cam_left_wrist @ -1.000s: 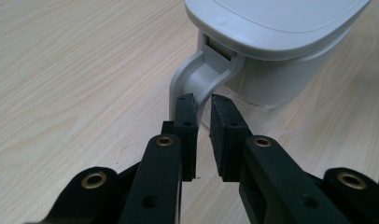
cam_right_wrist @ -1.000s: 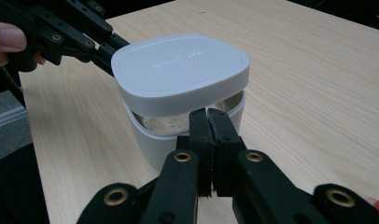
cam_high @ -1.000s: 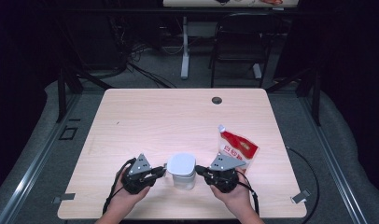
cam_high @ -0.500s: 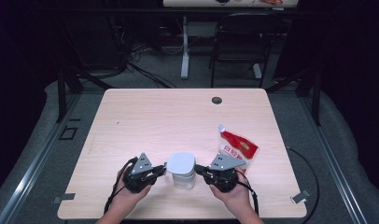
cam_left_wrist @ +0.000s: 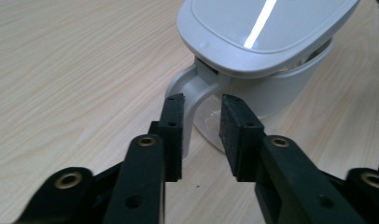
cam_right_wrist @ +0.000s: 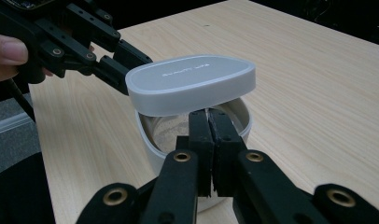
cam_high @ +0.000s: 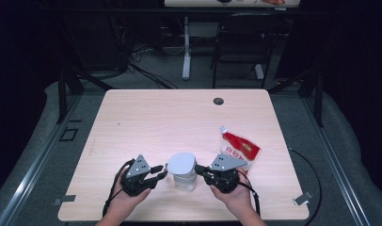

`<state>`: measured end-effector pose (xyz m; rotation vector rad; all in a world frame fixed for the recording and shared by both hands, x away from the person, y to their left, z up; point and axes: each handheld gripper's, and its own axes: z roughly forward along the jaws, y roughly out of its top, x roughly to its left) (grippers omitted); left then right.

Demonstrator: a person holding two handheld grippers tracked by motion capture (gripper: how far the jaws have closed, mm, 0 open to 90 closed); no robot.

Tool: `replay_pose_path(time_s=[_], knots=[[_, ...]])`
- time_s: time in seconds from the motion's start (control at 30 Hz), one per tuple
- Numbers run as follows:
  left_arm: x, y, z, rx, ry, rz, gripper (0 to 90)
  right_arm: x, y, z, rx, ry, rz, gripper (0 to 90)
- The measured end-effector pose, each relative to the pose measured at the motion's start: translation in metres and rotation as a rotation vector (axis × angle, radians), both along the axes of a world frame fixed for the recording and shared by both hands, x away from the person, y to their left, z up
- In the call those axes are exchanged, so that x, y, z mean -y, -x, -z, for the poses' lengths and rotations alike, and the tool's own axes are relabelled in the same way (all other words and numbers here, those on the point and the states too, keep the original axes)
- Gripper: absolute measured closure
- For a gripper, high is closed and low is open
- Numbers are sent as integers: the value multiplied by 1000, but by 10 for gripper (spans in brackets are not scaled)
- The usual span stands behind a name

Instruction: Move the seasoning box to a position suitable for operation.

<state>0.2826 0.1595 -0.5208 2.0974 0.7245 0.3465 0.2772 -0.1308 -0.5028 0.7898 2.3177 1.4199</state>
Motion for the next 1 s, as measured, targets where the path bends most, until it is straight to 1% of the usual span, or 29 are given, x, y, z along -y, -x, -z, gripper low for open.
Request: replay_pose_path(time_s=[0.17, 0.23, 0.43, 0.6, 0.83, 0.9, 1.0], knots=[[0, 1, -1, 6, 6, -5, 644, -1, 0, -2, 3, 1, -4, 889], [0, 2, -2, 7, 9, -7, 640, -3, 0, -3, 6, -10, -7, 889], [0, 3, -2, 7, 18, -5, 630, -4, -1, -5, 10, -7, -10, 887], [1, 3, -1, 6, 11, -4, 618, -4, -1, -5, 9, -7, -16, 888], [-1, 4, -6, 8, 22, -4, 602, -5, -2, -7, 11, -10, -18, 887], [-1, 6, -9, 9, 35, -9, 579, -6, -2, -8, 13, -9, -19, 887], [1, 9, -11, 18, 37, 0, 547, -6, -2, -8, 14, -11, -21, 887]])
